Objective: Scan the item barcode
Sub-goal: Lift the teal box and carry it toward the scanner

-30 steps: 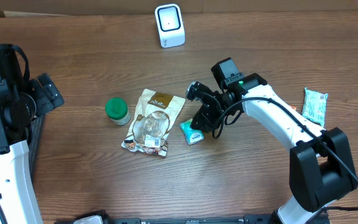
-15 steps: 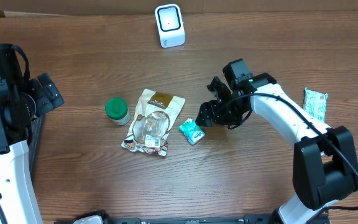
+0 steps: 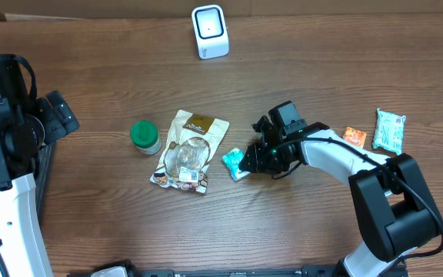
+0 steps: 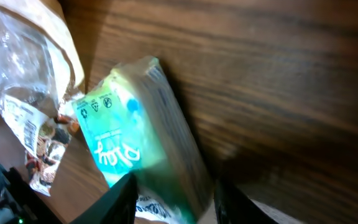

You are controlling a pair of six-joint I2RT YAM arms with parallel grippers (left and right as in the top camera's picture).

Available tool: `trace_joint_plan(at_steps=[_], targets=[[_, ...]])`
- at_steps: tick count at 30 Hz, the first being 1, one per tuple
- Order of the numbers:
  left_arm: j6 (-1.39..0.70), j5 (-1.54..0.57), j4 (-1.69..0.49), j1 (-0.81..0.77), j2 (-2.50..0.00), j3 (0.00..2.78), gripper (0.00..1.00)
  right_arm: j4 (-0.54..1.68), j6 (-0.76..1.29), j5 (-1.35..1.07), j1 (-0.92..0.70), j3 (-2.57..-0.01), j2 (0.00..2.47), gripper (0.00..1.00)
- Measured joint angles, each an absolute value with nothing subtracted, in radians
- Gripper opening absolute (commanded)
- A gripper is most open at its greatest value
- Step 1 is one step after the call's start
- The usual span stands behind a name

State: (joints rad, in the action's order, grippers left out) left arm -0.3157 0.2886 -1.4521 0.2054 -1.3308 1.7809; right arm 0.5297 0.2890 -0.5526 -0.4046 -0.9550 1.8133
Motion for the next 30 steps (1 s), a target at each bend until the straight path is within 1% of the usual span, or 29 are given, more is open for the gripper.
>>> trace_joint_plan(at_steps=[1, 2, 3, 9, 12, 16, 19, 22, 24, 27, 30], targets=[[-0.316, 0.289, -1.452, 0.205, -1.331, 1.781, 1.0, 0.527, 0.292, -0.553, -0.408, -0.955, 1.813, 0.15], [-0.316, 0.289, -1.452, 0.205, -1.331, 1.781, 1.0, 0.522, 0.288, -0.554, -0.408, -0.955, 1.813, 0.07], [-0.316, 0.289, -1.452, 0.205, -1.33, 1.781, 1.0, 0.517, 0.291, -0.554, -0.409, -0.955, 1.813, 0.04], [-0.316, 0.289, -1.452, 0.205, -1.331, 1.781, 1.0, 0.487, 0.327, -0.559, -0.408, -0.954, 1.813, 0.04], [-0.316, 0.289, -1.452, 0.205, -1.33, 1.781, 1.0, 0.488, 0.338, -0.598, -0.406, -0.954, 1.813, 0.04], [-0.316, 0.289, -1.452, 0.205, -1.331, 1.781, 1.0, 0.494, 0.34, -0.764, -0.362, -0.956, 1.781, 0.04], [-0.316, 0.289, -1.452, 0.205, -1.331, 1.781, 1.0, 0.489, 0.34, -0.92, -0.289, -0.975, 1.7, 0.04], [-0.316, 0.289, -1.452, 0.205, -1.33, 1.781, 1.0, 0.472, 0.348, -1.135, -0.168, -0.997, 1.606, 0.04], [-0.316, 0.289, -1.452, 0.205, -1.331, 1.781, 1.0, 0.464, 0.374, -1.26, -0.089, -1.001, 1.58, 0.04], [-0.316, 0.289, -1.452, 0.205, -1.331, 1.781, 1.0, 0.429, 0.417, -1.385, -0.021, -1.001, 1.58, 0.04], [-0.316, 0.289, -1.453, 0.205, -1.331, 1.781, 1.0, 0.316, 0.535, -1.478, 0.018, -1.001, 1.58, 0.04]])
